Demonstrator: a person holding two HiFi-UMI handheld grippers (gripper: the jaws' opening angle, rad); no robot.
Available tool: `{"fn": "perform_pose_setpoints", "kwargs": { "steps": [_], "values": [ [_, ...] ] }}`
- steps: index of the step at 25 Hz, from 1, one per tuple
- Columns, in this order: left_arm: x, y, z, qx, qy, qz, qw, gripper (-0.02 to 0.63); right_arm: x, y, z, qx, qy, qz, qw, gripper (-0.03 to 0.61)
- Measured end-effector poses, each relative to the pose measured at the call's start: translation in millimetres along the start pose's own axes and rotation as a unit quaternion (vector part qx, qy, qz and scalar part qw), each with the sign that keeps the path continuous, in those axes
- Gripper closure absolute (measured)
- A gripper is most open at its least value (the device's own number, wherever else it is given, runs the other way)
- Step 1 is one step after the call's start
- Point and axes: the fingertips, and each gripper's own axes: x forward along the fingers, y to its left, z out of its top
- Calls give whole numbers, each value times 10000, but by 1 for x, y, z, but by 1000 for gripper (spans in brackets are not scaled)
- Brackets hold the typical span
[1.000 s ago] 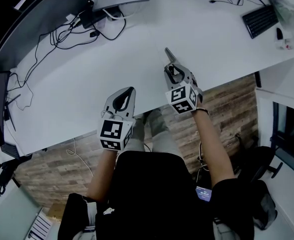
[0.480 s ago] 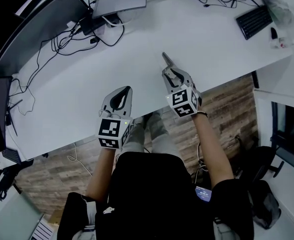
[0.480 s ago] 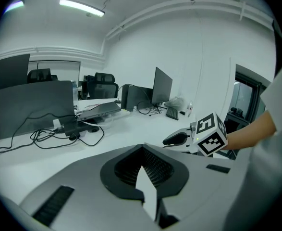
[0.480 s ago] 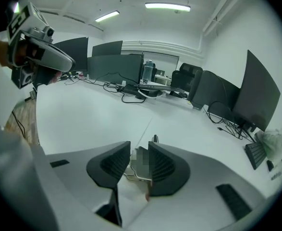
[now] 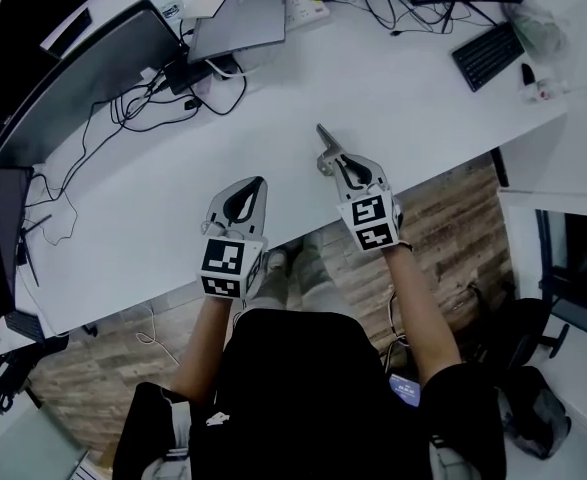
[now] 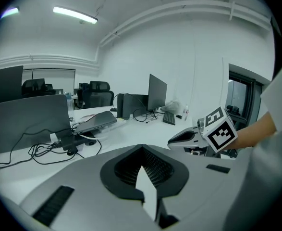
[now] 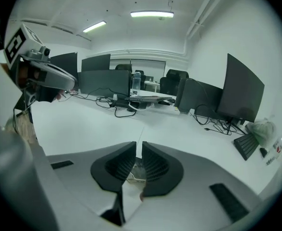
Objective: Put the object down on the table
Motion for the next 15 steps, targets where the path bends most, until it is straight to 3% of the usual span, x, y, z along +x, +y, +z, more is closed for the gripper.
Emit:
{"fn": "perform_pose_setpoints", "kwargs": {
  "steps": [15],
  "values": [
    [-19, -20, 60, 288, -551, -335, 9975, 601, -76, -20, 70, 747, -912, -606, 9912, 551]
  ]
}}
